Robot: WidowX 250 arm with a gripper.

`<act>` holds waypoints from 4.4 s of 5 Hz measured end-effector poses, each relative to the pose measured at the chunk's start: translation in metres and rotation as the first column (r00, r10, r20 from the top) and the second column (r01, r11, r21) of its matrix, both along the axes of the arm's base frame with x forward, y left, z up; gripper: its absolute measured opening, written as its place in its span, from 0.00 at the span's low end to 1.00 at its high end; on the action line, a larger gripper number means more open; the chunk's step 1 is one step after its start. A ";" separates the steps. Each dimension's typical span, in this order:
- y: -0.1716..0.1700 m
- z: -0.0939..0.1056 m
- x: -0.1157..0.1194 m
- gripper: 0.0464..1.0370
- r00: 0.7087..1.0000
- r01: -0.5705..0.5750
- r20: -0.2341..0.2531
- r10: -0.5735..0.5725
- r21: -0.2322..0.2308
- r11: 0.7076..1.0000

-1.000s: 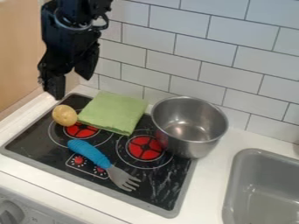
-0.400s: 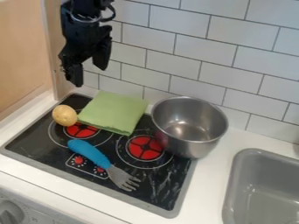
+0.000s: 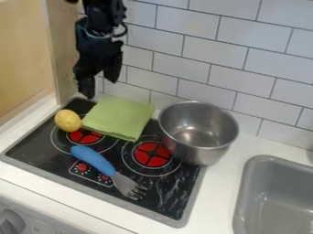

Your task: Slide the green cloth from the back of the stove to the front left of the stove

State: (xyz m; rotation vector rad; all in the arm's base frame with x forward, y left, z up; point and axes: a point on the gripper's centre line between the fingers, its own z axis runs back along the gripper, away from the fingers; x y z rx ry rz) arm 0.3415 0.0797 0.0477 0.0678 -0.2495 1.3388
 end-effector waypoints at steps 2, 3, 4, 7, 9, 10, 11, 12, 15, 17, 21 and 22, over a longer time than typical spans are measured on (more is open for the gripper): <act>-0.011 -0.018 0.000 0.96 0.999 -0.005 -0.036 0.004 -0.013 1.000; -0.013 -0.027 0.000 0.96 0.999 -0.016 -0.049 0.015 -0.026 1.000; -0.014 -0.032 0.001 0.96 0.999 -0.030 -0.046 0.029 -0.031 0.999; -0.017 -0.046 0.000 0.96 0.997 -0.034 -0.077 0.029 -0.056 0.998; -0.017 -0.048 -0.008 0.96 0.996 -0.024 -0.089 0.019 -0.048 0.999; -0.015 -0.048 -0.018 0.96 0.995 -0.019 -0.096 0.016 -0.034 0.999; -0.014 -0.049 -0.026 0.96 0.994 -0.016 -0.113 0.014 -0.019 1.000; -0.016 -0.049 -0.042 0.96 0.990 -0.013 -0.138 0.011 -0.015 1.000; -0.021 -0.048 -0.078 0.96 0.982 -0.018 -0.189 0.016 -0.009 1.000; -0.020 -0.047 -0.111 0.96 0.969 -0.041 -0.242 0.043 0.015 0.999; -0.012 -0.038 -0.112 0.96 0.965 -0.054 -0.255 0.065 0.050 0.997; -0.006 -0.016 -0.095 0.96 0.982 -0.063 -0.172 0.077 0.081 0.995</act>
